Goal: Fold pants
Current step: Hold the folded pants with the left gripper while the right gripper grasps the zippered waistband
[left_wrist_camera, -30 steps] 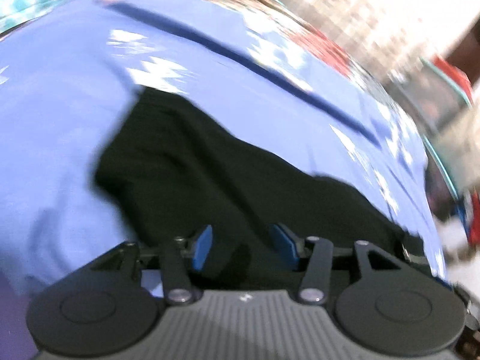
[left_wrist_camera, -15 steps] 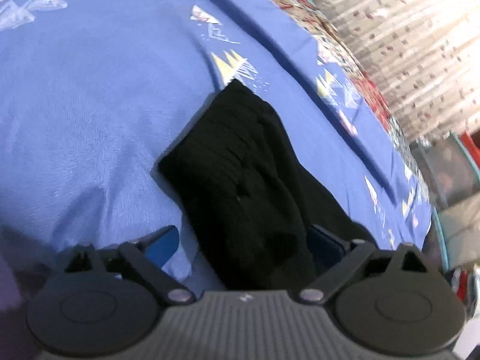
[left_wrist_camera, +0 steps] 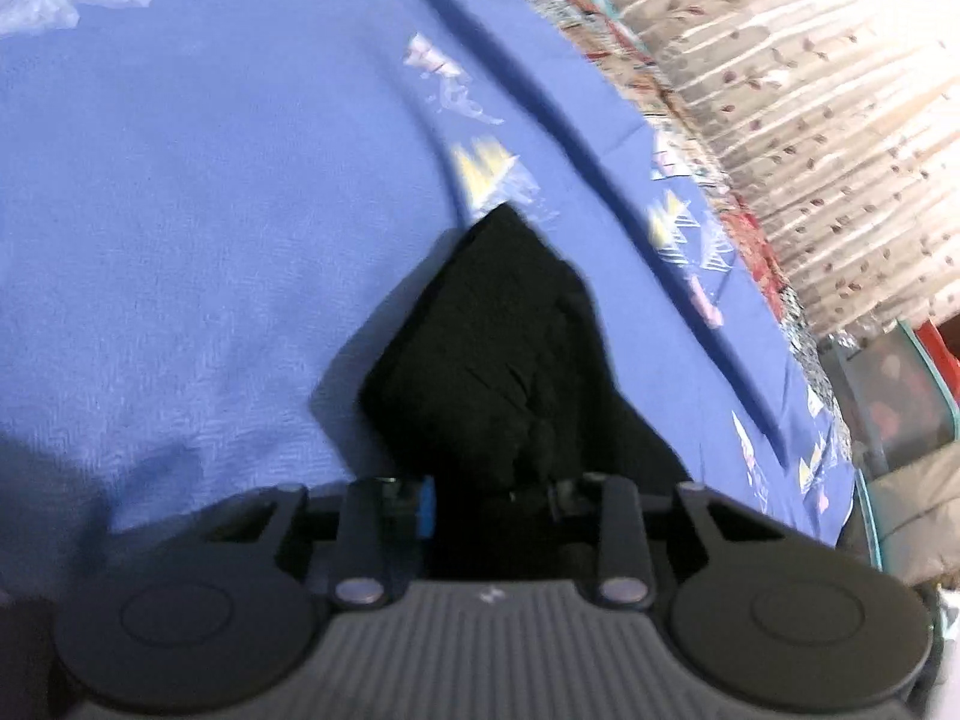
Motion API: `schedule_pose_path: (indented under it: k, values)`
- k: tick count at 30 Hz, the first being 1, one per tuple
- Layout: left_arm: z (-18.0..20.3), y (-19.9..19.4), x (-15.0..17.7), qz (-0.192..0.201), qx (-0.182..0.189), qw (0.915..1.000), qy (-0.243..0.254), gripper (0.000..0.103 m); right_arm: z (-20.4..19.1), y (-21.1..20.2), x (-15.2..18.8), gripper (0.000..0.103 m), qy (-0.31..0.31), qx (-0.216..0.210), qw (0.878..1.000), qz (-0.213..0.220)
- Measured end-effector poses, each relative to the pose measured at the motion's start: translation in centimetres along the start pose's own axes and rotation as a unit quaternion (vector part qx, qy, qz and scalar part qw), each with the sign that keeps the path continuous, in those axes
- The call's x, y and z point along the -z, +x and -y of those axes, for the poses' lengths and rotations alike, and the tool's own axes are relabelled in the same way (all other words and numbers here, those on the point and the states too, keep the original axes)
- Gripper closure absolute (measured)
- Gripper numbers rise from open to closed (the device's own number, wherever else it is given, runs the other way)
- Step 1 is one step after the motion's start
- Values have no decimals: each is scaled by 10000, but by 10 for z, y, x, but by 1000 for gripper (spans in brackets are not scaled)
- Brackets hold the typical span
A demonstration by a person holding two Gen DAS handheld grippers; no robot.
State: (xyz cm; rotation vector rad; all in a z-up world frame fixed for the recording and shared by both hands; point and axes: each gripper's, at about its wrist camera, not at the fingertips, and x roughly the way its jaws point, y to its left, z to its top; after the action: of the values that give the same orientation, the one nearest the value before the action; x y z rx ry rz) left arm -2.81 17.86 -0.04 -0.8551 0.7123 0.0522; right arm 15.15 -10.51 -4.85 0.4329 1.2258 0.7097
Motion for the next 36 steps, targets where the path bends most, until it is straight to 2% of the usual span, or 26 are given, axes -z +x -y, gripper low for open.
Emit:
schedule_pose_path:
  k: [2,4,6,7,8,9,11,13,14,15,17,18,19,20,21,24,27,29,30,31,32,33,36]
  values:
    - [26,-9,5,176,25,9985,526,76,6,3,3,103,318,-268,9991,81]
    - [65,-18,19,388,64,9880,1492,76,10,-6,2,102,451,-414,9981,41]
    - [108,-18,40,502,196,9664,2515,76,16,-25,5,96,509,-462,9973,269]
    - [125,-18,51,491,303,9546,2922,76,22,-39,8,95,556,-515,9957,541]
    - [142,-15,63,454,387,9412,3325,76,30,-55,11,95,645,-514,9931,831]
    - [159,-9,80,390,424,9237,3788,74,39,-69,13,95,747,-499,9903,1064]
    - [181,4,110,235,395,8940,4457,64,61,-103,20,94,1011,-471,9814,1564]
    - [195,19,138,-52,450,8694,4920,50,81,-131,30,91,1154,-363,9733,1951]
    - [198,25,149,-232,535,8595,5079,50,89,-140,36,81,1208,-316,9707,2052]
    - [200,28,157,-431,608,8523,5177,49,99,-148,43,65,1338,-311,9677,2113]
    - [197,26,165,-605,729,8435,5287,49,114,-154,57,53,1637,-374,9609,2203]
    - [196,21,165,-574,774,8418,5310,46,119,-154,60,52,1741,-456,9581,2228]
    - [195,14,161,-544,844,8432,5281,42,123,-155,65,51,1855,-608,9548,2242]
    - [194,7,155,-526,917,8487,5182,41,125,-154,67,44,1944,-751,9515,2262]
    - [191,-1,145,-502,998,8594,4989,38,126,-154,68,35,1973,-832,9500,2274]
    - [176,-21,114,-292,1069,8961,4297,29,113,-154,63,25,1771,-1015,9516,2300]
    - [154,-28,85,-135,802,9282,3632,33,91,-148,57,19,1371,-1145,9569,2290]
    - [138,-26,69,-125,615,9425,3281,35,86,-146,54,18,941,-1038,9658,2180]
    - [132,-24,65,-153,537,9477,3142,38,80,-143,54,22,639,-789,9729,2076]
    - [129,-23,62,-180,492,9507,3055,42,75,-136,52,35,366,-430,9795,1932]
    - [128,-20,61,-200,469,9529,2991,43,68,-127,51,80,139,-26,9847,1739]
    - [129,-18,60,-213,466,9541,2951,46,68,-124,52,81,130,107,9860,1662]
    - [138,-16,62,-210,585,9504,3047,52,73,-147,60,82,302,-41,9781,2059]
